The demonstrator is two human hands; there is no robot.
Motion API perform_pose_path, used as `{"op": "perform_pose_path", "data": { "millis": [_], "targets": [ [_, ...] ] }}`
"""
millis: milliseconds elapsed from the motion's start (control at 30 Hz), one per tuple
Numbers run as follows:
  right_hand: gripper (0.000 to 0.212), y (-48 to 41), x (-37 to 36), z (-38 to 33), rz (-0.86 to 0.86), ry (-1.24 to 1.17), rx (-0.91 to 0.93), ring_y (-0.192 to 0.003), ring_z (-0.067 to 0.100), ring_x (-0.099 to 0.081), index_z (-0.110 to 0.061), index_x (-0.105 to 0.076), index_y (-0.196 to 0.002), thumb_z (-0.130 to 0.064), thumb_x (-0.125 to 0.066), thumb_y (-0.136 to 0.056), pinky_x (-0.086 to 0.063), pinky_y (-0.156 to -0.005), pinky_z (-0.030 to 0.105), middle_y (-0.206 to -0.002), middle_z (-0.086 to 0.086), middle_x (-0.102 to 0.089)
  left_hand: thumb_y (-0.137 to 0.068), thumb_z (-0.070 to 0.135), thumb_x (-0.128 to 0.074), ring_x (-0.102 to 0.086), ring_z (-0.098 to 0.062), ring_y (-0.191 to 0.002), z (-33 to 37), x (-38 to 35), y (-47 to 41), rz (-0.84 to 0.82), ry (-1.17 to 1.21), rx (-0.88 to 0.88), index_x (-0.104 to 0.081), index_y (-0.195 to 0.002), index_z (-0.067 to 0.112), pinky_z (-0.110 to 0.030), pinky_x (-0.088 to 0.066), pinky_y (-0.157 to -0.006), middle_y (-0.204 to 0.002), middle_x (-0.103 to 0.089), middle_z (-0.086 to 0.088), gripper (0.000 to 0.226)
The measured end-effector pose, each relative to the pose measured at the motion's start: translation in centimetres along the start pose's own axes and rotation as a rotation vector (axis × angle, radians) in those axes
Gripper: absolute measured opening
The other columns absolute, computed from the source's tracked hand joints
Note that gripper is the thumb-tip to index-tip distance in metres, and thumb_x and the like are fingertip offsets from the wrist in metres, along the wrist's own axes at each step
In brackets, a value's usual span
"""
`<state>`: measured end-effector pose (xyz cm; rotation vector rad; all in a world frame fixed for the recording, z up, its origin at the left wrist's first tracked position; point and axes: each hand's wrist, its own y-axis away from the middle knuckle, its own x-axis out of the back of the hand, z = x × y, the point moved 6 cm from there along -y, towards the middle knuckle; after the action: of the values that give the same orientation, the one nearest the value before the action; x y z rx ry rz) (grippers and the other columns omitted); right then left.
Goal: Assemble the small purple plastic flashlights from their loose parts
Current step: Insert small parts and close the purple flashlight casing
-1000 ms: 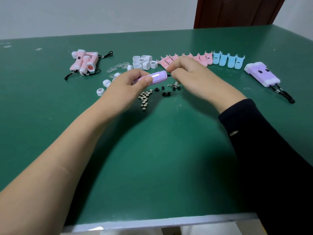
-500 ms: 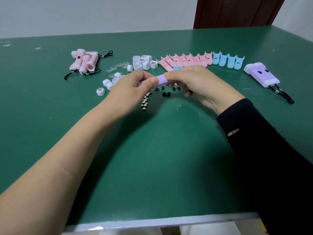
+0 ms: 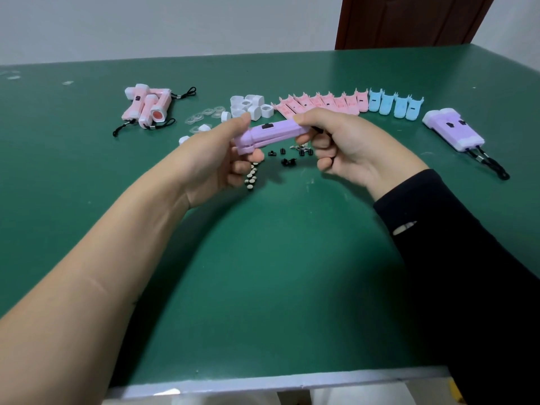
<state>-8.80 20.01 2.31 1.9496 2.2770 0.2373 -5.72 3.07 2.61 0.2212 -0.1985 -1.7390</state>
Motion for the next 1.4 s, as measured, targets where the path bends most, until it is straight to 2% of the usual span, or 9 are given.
{"op": "perform_pose_path", "data": {
  "millis": [133, 333, 467, 600, 800, 1000, 1167, 1267, 1400],
  "targets": [
    [0.035, -0.1, -0.3, 0.2, -0.016, -0.011, -0.016, -0.043, 0.008, -0.018, -0.018, -0.065, -0.051, -0.031, -0.066, -0.084, -0.023, -0.040, 0.017, -0.049, -0.008, -0.031, -0.101, 0.032, -0.047, -0.034, -0.007, -0.043, 0.1, 0.1, 0.0, 0.033, 0.102, -0.018, -0.050, -0.113, 0.013, -0.016, -0.030, -0.038, -0.064, -0.051, -0.001, 0.023],
    [0.028, -0.1, -0.2, 0.2, -0.009, -0.045, -0.025, -0.043, 0.007, -0.019, -0.016, -0.063, -0.060, -0.030, -0.067, -0.084, -0.024, -0.039, 0.016, -0.047, -0.009, -0.032, -0.102, 0.023, -0.047, -0.036, -0.007, -0.045, 0.6, 0.2, 0.0, 0.097, 0.034, -0.114, -0.049, -0.107, 0.016, -0.016, -0.036, -0.041, -0.064, -0.055, -0.002, 0.009],
    [0.028, 0.0, -0.5, 0.4, -0.024, -0.060, -0.050, -0.042, 0.006, -0.020, -0.014, -0.062, -0.064, -0.032, -0.065, -0.085, -0.024, -0.038, 0.016, -0.045, -0.010, -0.032, -0.101, 0.034, -0.048, -0.038, -0.007, -0.043, 0.5, 0.4, -0.1, 0.132, 0.057, -0.126, -0.052, -0.107, 0.016, -0.018, -0.038, -0.044, -0.061, -0.054, 0.003, 0.019],
    [0.030, 0.0, -1.4, 0.9, -0.025, -0.078, -0.070, -0.041, 0.006, -0.020, -0.014, -0.064, -0.066, -0.036, -0.063, -0.086, -0.023, -0.039, 0.017, -0.048, -0.010, -0.030, -0.099, 0.049, -0.047, -0.036, -0.007, -0.045, 0.5, 0.7, -0.3, 0.185, 0.160, -0.134, -0.053, -0.086, 0.020, -0.018, -0.036, -0.046, -0.056, -0.049, 0.007, 0.032],
    [0.028, 0.3, -2.6, 1.1, 0.026, -0.091, -0.013, -0.044, 0.008, -0.021, -0.016, -0.068, -0.066, -0.037, -0.066, -0.084, -0.023, -0.042, 0.019, -0.055, -0.008, -0.028, -0.096, 0.048, -0.053, -0.035, -0.004, -0.045, 0.0, 1.0, -0.4, 0.213, 0.414, -0.088, -0.052, -0.080, 0.021, -0.014, -0.033, -0.044, -0.058, -0.044, 0.008, 0.031],
    [0.025, 1.4, -4.0, 0.2, 0.148, 0.089, 0.154, -0.046, 0.007, -0.028, -0.018, -0.069, -0.065, -0.037, -0.068, -0.081, -0.024, -0.053, 0.023, -0.056, -0.008, -0.031, -0.096, 0.050, -0.052, -0.039, -0.006, -0.049, -0.9, 1.8, -0.7, 0.332, 0.484, -0.044, -0.052, -0.079, 0.018, -0.017, -0.034, -0.044, -0.058, -0.043, 0.007, 0.036],
    [0.031, 2.3, -6.5, 0.6, 0.074, 0.292, 0.212, -0.038, 0.004, -0.029, -0.004, -0.068, -0.072, -0.033, -0.067, -0.083, -0.026, -0.042, 0.017, -0.049, -0.008, -0.037, -0.098, 0.051, -0.046, -0.070, -0.013, -0.068, -1.0, 1.8, -0.8, 0.284, 0.657, -0.004, -0.063, -0.107, 0.012, -0.027, -0.057, -0.058, -0.080, -0.071, 0.000, 0.044],
    [0.040, 2.7, -8.0, 1.1, 0.031, 0.370, 0.236, -0.043, 0.008, -0.033, 0.007, -0.065, -0.082, -0.033, -0.066, -0.083, -0.025, -0.038, 0.015, -0.055, -0.001, -0.043, -0.102, 0.043, -0.043, -0.066, -0.009, -0.063, -0.6, 2.1, -0.8, 0.273, 0.706, -0.054, -0.059, -0.117, 0.005, -0.027, -0.054, -0.061, -0.078, -0.070, 0.001, 0.044],
    [0.044, 3.1, -8.7, 0.9, 0.011, 0.382, 0.277, -0.045, 0.009, -0.032, 0.009, -0.064, -0.086, -0.035, -0.063, -0.085, -0.024, -0.038, 0.016, -0.058, 0.003, -0.040, -0.104, 0.038, -0.041, -0.060, -0.008, -0.057, -0.2, 2.5, -0.7, 0.306, 0.615, -0.103, -0.059, -0.104, 0.003, -0.022, -0.049, -0.054, -0.062, -0.066, 0.003, 0.039]
  ]
}}
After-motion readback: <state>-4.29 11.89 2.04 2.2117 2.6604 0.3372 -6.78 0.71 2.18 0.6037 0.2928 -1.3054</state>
